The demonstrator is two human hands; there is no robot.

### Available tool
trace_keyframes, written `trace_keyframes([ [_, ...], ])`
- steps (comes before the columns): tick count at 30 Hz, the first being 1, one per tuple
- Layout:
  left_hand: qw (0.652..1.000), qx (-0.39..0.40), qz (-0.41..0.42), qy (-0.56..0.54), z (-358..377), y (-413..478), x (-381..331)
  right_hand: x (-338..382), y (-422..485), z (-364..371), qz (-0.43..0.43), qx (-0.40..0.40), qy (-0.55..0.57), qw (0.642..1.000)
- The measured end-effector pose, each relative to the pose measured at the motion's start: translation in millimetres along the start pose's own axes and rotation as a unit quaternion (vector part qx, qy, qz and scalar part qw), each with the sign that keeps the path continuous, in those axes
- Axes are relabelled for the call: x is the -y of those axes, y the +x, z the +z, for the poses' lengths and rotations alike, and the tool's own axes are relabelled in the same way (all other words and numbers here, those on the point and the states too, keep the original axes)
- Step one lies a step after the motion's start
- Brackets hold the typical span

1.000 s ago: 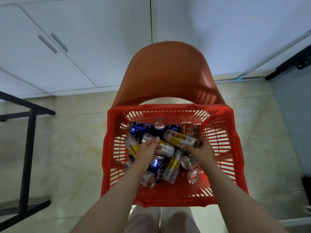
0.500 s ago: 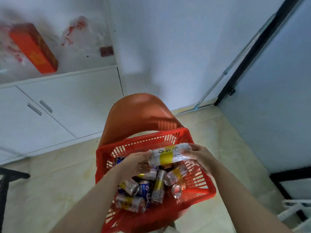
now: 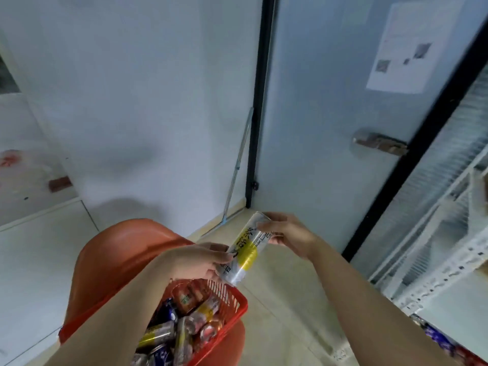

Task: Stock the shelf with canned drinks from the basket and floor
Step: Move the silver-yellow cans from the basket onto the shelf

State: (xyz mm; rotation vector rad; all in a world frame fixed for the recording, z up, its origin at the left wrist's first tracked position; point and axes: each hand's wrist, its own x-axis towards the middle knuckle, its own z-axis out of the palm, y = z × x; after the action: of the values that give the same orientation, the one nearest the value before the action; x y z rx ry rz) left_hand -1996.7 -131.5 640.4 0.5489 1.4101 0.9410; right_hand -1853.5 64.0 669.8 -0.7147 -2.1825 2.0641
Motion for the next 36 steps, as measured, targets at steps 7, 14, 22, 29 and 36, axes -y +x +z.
trace_keyframes([
  [7,0.979,0.098,0.176,0.043,157.7,21.3,-88.0,19.6,-161.4,-96.6,-0.085,-0.071,-0.016,0.994],
  [14,0.937,0.164,0.268,0.155,359.6,24.8,-161.2,25.2,-342.1,-185.4,-0.157,-0.252,-0.006,0.955],
  [22,0.864,0.302,0.33,0.231,527.0,27.2,-225.7,27.4,-496.7,-253.4,-0.223,-0.432,-0.005,0.874],
  [29,0.8,0.349,0.412,0.262,624.0,50.6,-291.9,24.5,-555.7,-325.5,-0.243,-0.524,0.024,0.816],
  [36,0.797,0.327,0.46,0.217,690.4,101.0,-355.8,25.0,-555.7,-394.0,-0.212,-0.562,-0.001,0.799],
])
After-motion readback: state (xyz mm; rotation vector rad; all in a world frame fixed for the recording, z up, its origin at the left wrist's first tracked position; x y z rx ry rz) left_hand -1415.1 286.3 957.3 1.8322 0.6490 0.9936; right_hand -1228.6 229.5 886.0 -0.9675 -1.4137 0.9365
